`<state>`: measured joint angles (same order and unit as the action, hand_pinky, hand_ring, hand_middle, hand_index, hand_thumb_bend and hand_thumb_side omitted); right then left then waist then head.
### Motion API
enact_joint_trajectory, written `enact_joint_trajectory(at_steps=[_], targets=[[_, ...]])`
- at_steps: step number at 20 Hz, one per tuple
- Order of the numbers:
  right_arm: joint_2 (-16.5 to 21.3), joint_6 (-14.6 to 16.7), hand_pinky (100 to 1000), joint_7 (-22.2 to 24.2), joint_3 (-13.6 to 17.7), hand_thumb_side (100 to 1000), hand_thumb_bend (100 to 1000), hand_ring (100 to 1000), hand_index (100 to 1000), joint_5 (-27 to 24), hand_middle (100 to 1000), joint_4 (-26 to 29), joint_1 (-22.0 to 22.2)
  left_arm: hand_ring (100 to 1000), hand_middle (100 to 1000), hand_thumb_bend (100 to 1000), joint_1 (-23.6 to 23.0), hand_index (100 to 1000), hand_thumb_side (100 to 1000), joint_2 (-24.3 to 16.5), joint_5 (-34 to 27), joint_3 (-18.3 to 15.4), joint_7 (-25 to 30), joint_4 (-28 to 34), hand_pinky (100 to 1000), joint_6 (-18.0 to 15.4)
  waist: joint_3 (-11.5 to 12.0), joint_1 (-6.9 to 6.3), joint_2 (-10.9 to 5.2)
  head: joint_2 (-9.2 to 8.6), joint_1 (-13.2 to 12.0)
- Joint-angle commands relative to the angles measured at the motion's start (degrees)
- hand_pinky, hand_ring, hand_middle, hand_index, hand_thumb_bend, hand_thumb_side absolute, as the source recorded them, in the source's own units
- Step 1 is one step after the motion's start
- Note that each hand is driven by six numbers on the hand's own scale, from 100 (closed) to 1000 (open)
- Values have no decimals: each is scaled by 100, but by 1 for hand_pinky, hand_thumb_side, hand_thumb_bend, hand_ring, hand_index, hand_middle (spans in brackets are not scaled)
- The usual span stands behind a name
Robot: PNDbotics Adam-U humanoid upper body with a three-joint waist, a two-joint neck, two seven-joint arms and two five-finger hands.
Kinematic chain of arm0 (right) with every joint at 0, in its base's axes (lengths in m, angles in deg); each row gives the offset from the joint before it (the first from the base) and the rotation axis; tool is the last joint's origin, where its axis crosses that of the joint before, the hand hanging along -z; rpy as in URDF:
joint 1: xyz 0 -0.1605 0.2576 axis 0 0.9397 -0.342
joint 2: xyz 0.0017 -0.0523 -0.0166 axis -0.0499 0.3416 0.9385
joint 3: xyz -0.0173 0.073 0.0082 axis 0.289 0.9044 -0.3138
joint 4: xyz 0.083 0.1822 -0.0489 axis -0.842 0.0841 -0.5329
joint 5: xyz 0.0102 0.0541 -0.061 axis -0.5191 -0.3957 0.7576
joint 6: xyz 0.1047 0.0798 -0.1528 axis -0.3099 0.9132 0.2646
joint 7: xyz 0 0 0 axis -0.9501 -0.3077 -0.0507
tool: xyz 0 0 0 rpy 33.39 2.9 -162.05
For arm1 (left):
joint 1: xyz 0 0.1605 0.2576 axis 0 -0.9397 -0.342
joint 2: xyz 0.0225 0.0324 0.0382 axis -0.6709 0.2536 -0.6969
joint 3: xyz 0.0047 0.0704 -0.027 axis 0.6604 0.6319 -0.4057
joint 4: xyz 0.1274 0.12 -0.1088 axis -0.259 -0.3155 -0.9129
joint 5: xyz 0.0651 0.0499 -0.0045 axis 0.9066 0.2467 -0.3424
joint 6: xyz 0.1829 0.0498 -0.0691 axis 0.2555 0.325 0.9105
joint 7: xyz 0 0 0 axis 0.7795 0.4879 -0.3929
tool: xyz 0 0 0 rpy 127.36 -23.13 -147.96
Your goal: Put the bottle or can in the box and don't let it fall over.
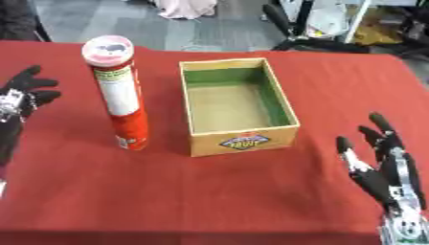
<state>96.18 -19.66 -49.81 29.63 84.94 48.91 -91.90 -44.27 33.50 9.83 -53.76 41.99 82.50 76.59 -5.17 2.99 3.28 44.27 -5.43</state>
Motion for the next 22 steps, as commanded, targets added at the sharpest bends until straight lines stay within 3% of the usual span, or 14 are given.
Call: enact_joint_trajectory(at_steps=[1, 4, 5, 8, 14, 22], targets=[[142, -2, 966, -10, 29, 394, 392, 890, 933, -10, 1000, 76, -54, 780, 767, 547, 42, 985, 803, -106, 360, 15, 520, 107, 912, -389, 10, -12, -61, -15, 18], [142, -5, 966, -10, 29, 395, 390, 889, 933, -13, 1000, 73, -57, 758, 746, 697, 99, 988, 799, -160, 665, 14, 725, -67, 903, -695, 2, -8, -58, -15, 50], [143, -6, 966, -14, 31, 395, 390, 889, 933, -15, 1000, 73, -56, 757, 745, 707, 136, 987, 802, -182, 728, 31, 706, -161, 903, -745, -2, -8, -58, -15, 55], [142, -7, 966, -5, 16, 397, 385, 888, 934, -16, 1000, 69, -53, 721, 705, 872, 281, 960, 870, -273, 875, 86, 349, -501, 883, -682, -11, -6, -60, -15, 53], [142, -7, 967, 22, -9, 403, 373, 887, 934, -26, 1000, 53, -50, 698, 683, 933, 757, 951, 887, -441, 1123, 405, -851, -1106, 864, -310, -58, 4, -48, -15, 33], [129, -11, 967, 46, -33, 405, 369, 886, 934, -36, 1000, 51, -65, 705, 693, 843, 1421, 953, 889, -606, 1305, 963, -844, -1831, 865, -574, -125, 8, -68, -15, 11]])
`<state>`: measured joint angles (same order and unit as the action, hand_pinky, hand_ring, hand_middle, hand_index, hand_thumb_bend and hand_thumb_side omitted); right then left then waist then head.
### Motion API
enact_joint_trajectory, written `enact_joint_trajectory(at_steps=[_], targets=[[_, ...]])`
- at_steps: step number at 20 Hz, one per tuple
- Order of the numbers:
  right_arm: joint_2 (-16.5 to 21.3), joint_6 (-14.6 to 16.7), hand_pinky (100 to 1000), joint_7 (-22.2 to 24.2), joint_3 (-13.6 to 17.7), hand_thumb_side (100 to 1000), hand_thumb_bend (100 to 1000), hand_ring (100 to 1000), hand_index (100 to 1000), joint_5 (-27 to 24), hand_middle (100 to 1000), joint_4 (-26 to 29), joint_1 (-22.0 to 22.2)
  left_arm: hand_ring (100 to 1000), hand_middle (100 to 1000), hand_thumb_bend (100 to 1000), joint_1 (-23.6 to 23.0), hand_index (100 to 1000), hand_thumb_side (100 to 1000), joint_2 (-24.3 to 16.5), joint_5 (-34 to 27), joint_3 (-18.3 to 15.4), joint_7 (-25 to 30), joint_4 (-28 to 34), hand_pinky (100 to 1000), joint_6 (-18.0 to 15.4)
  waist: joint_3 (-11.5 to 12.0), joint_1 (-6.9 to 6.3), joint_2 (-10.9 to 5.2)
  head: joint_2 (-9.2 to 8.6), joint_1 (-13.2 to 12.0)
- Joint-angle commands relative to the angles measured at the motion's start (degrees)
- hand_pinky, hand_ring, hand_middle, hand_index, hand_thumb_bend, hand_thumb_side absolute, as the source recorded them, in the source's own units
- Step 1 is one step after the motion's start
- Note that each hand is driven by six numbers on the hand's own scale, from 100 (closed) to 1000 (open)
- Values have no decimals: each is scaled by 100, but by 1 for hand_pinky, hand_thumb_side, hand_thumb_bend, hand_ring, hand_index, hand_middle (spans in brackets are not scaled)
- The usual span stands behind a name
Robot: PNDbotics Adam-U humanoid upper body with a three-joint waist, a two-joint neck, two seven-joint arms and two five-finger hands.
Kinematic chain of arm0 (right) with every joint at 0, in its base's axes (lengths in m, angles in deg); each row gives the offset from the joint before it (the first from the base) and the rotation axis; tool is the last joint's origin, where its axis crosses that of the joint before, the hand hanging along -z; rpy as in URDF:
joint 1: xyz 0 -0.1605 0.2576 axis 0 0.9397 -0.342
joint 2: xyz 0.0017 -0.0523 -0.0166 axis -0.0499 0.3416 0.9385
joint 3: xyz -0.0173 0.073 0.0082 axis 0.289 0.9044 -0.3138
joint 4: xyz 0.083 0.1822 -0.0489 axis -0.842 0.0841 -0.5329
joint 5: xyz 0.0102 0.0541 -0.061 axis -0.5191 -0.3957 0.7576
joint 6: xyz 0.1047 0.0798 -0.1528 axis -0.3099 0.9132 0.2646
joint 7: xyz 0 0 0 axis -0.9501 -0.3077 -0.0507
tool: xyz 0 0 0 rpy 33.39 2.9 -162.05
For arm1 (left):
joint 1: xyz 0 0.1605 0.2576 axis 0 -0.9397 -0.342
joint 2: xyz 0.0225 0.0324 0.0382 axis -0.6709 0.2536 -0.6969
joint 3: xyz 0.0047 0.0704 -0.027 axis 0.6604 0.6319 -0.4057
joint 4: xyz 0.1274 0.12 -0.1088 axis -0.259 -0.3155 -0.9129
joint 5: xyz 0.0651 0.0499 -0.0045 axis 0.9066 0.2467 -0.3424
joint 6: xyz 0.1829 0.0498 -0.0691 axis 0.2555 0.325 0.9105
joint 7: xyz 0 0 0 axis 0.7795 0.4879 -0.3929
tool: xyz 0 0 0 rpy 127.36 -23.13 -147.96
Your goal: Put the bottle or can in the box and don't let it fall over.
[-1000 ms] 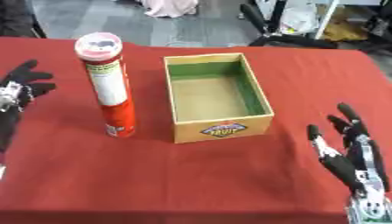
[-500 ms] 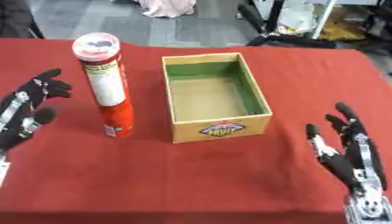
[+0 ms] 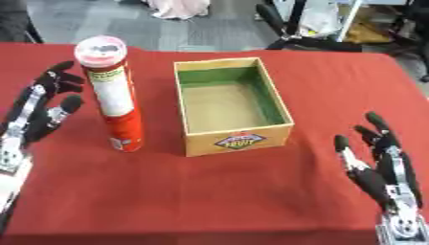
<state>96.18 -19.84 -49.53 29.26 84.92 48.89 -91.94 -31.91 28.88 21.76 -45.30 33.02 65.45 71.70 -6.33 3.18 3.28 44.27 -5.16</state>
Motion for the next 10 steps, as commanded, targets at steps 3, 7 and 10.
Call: enact_joint_trajectory(at_steps=[3, 7, 10], targets=[[123, 6, 967, 22, -3, 405, 368, 885, 934, -37, 1000, 51, -64, 703, 692, 817, 397, 954, 884, -113, 220, 218, 124, -396, 861, -186, -35, -5, -70, -15, -32], [120, 5, 967, 25, -6, 405, 368, 885, 934, -41, 1000, 48, -66, 703, 692, 817, 540, 954, 884, -79, 284, 270, 120, -643, 861, -290, -47, -2, -68, -15, -39], [114, 5, 967, 30, -13, 407, 368, 883, 934, -44, 1000, 46, -70, 696, 687, 722, 662, 951, 853, -53, 359, 342, 129, -792, 855, -260, -71, 3, -74, -15, -46]])
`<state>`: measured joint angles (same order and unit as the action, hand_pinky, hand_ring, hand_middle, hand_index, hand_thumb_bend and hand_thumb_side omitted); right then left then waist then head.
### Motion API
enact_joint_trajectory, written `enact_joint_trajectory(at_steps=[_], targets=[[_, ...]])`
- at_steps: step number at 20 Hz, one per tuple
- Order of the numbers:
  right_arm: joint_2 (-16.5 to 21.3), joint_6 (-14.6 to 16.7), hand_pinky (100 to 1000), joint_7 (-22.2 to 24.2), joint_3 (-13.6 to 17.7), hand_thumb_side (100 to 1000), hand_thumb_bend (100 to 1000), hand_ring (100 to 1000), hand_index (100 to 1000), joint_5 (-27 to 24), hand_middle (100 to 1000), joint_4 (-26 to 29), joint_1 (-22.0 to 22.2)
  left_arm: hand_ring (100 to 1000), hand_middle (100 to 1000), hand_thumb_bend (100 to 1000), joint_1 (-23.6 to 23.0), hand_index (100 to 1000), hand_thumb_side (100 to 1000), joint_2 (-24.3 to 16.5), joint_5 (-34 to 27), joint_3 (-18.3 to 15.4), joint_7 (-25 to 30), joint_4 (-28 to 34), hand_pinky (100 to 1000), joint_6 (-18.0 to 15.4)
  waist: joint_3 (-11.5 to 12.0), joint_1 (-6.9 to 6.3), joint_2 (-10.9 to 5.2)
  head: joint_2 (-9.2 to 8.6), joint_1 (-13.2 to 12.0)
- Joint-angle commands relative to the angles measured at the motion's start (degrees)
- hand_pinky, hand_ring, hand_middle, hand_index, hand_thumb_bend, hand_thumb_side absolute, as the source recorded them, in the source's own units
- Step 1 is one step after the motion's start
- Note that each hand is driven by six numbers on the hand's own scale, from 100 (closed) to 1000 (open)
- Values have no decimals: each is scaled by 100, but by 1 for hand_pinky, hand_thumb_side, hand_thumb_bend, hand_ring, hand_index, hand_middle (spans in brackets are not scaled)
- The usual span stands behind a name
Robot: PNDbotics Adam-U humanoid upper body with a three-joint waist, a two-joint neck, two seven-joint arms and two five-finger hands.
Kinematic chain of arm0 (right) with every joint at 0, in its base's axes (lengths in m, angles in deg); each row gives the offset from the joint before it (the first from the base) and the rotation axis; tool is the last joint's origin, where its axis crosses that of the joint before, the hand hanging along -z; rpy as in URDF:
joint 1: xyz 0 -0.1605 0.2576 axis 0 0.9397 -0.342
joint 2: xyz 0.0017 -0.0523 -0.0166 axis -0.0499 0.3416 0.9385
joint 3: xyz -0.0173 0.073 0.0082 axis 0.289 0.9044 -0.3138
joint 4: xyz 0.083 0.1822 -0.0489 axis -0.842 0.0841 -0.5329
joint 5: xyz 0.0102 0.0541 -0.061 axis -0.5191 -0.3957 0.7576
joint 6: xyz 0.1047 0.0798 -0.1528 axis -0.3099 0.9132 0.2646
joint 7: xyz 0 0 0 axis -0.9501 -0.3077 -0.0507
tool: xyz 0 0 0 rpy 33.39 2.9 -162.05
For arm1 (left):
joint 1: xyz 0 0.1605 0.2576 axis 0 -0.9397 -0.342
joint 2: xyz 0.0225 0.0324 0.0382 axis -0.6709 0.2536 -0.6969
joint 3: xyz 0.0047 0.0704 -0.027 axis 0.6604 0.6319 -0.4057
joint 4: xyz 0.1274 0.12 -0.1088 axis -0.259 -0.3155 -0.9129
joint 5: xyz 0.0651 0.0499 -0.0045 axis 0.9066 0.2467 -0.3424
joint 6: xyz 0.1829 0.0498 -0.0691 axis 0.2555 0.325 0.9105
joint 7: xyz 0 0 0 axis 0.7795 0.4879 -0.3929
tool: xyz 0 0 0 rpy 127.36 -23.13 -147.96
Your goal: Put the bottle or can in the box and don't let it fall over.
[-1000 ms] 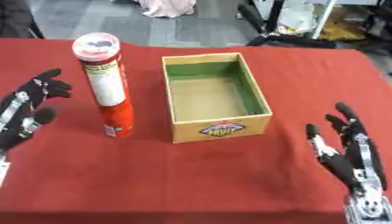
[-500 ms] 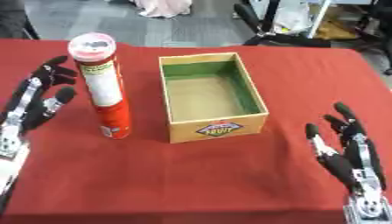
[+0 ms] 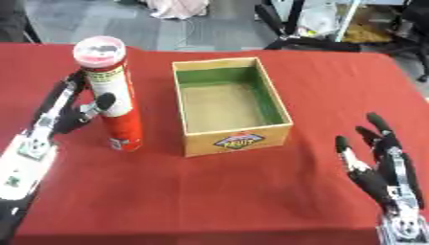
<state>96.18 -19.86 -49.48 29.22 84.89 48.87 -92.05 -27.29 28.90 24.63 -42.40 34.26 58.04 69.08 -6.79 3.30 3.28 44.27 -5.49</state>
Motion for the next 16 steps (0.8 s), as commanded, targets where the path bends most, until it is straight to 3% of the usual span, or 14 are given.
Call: enact_joint_trajectory(at_steps=[1, 6, 9, 12, 15, 16], targets=[[112, 6, 967, 25, -9, 407, 368, 883, 934, -43, 1000, 48, -61, 696, 687, 687, 296, 951, 838, -38, 127, 92, -2, -167, 856, 21, -29, -7, -73, -15, -13], [109, 4, 967, 29, -14, 407, 368, 882, 934, -49, 1000, 43, -65, 679, 671, 586, 473, 949, 755, 26, 183, 205, 28, -586, 842, -141, -33, -1, -70, -15, -11], [109, 4, 967, 30, -15, 409, 366, 882, 934, -52, 1000, 40, -65, 632, 602, 473, 470, 921, 668, 42, 119, 234, 203, -669, 815, -296, -25, 5, -67, -15, -6], [110, 5, 967, 31, -14, 409, 366, 882, 934, -55, 1000, 38, -64, 632, 602, 473, 471, 921, 668, 42, 32, 219, 333, -711, 815, -388, -20, 8, -67, -15, -2], [108, 3, 967, 32, -16, 412, 362, 881, 934, -58, 1000, 35, -64, 520, 461, 110, 465, 816, 495, 76, -121, 242, 452, -770, 743, -454, -19, 18, -70, -15, -8], [108, 3, 967, 32, -16, 412, 361, 881, 934, -59, 1000, 33, -64, 507, 445, 100, 467, 801, 469, 76, -221, 243, 493, -796, 734, -475, -17, 20, -71, -15, -8]])
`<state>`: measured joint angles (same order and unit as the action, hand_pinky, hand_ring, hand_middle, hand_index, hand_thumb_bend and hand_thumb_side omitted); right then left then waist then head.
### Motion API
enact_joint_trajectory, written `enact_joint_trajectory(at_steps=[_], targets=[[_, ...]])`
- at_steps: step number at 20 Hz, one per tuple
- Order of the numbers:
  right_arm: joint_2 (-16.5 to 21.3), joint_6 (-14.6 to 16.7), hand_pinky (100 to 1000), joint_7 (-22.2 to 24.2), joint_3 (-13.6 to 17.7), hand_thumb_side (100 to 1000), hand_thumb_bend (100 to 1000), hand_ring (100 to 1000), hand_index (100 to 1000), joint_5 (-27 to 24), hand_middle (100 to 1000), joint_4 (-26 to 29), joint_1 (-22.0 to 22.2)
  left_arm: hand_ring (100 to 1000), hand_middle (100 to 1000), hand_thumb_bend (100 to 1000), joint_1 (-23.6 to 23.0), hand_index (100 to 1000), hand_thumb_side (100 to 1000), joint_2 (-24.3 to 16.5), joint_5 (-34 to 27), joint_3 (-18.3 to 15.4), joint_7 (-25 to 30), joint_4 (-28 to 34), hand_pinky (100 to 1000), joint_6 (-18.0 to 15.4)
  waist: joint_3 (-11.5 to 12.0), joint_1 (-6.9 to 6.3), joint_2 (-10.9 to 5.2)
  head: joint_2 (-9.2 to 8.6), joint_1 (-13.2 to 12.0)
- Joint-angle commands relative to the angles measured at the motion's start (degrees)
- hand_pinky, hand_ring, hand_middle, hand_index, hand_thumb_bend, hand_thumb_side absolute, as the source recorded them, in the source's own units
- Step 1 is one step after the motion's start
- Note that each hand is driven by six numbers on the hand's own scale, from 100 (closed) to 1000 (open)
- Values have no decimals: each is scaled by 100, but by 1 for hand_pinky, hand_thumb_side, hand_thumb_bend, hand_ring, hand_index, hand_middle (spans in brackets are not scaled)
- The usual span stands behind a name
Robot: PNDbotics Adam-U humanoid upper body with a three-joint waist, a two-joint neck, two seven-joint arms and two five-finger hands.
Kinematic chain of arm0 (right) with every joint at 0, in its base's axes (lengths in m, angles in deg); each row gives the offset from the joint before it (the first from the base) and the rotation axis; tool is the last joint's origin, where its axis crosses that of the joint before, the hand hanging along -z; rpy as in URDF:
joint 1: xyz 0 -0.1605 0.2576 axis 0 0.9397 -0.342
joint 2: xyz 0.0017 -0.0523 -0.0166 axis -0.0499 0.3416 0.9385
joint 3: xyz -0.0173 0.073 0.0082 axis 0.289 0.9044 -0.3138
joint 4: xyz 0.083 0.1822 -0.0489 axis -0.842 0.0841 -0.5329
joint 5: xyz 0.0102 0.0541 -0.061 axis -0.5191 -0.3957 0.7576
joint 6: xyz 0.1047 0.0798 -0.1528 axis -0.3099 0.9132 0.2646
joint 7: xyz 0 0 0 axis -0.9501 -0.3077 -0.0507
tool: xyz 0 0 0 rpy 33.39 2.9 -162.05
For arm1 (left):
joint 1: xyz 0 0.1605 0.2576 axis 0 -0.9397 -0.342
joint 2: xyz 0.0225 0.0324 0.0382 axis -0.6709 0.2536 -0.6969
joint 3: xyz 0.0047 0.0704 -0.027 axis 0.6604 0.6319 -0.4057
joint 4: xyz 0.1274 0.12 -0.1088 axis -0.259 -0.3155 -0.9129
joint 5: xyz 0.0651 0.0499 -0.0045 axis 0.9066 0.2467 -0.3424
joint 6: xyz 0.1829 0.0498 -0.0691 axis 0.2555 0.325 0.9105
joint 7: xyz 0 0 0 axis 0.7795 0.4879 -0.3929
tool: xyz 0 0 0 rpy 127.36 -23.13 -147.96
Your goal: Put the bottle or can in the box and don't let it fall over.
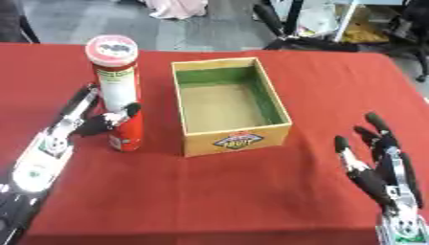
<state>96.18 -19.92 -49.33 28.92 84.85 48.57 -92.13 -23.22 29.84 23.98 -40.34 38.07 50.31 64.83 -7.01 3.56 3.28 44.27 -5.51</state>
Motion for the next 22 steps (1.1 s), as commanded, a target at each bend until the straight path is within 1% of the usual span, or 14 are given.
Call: enact_joint_trajectory(at_steps=[1, 2, 3, 4, 5, 9, 13, 14, 16, 18, 22], targets=[[108, 9, 967, 16, 15, 412, 359, 881, 934, -56, 1000, 63, -56, 455, 380, 100, 61, 741, 396, -17, -255, 33, 135, -44, 692, -62, 6, -5, -72, -15, -7], [108, 9, 967, 16, 15, 412, 359, 881, 934, -57, 1000, 63, -56, 455, 380, 100, 65, 741, 396, -16, -358, 29, 145, -62, 692, -73, 7, -3, -73, -15, -8], [108, 8, 967, 17, 14, 413, 357, 881, 934, -57, 1000, 62, -55, 413, 338, 100, 72, 704, 390, -17, -461, 25, 144, -69, 659, -88, 7, -2, -74, -15, -9], [108, 8, 967, 17, 14, 413, 357, 881, 934, -57, 1000, 62, -55, 413, 338, 100, 81, 704, 390, -18, -566, 21, 124, -65, 659, -111, 7, -1, -74, -15, -10], [108, 7, 967, 17, 13, 414, 354, 881, 934, -58, 1000, 61, -55, 382, 310, 100, 99, 677, 417, -19, -669, 13, 96, -54, 630, -133, 7, 0, -75, -15, -9], [109, 5, 967, 17, 11, 414, 354, 881, 934, -60, 1000, 62, -55, 382, 310, 100, 147, 677, 417, -55, -1029, 24, 2, -35, 630, -164, 4, 1, -75, -15, -10], [109, 5, 967, 17, 11, 414, 354, 881, 934, -61, 1000, 62, -55, 380, 308, 100, 157, 676, 420, -71, -1124, 29, 2, -26, 627, -157, 3, 1, -75, -15, -11], [100, 4, 966, 26, -5, 413, 353, 880, 934, -63, 1000, 57, -47, 377, 307, 100, 199, 665, 420, -101, -1134, 22, -25, 15, 606, -180, -34, 20, -107, -15, -45], [58, 8, 965, 66, -67, 412, 362, 879, 934, -82, 1000, 50, -47, 379, 310, 100, 411, 663, 402, -229, -1246, 79, -156, 228, 601, -310, -181, 86, -159, -15, -170], [27, 15, 964, 91, -94, 411, 369, 878, 933, -104, 1000, 53, -74, 381, 313, 100, 703, 664, 395, -353, -1421, 188, -261, 442, 601, -417, -285, 131, -151, -15, -242], [-11, 20, 963, 102, -102, 408, 389, 876, 933, -128, 1000, 56, -125, 393, 324, 100, 1319, 672, 385, -412, -1793, 399, -175, 371, 608, -413, -448, 192, -116, -15, -358]])
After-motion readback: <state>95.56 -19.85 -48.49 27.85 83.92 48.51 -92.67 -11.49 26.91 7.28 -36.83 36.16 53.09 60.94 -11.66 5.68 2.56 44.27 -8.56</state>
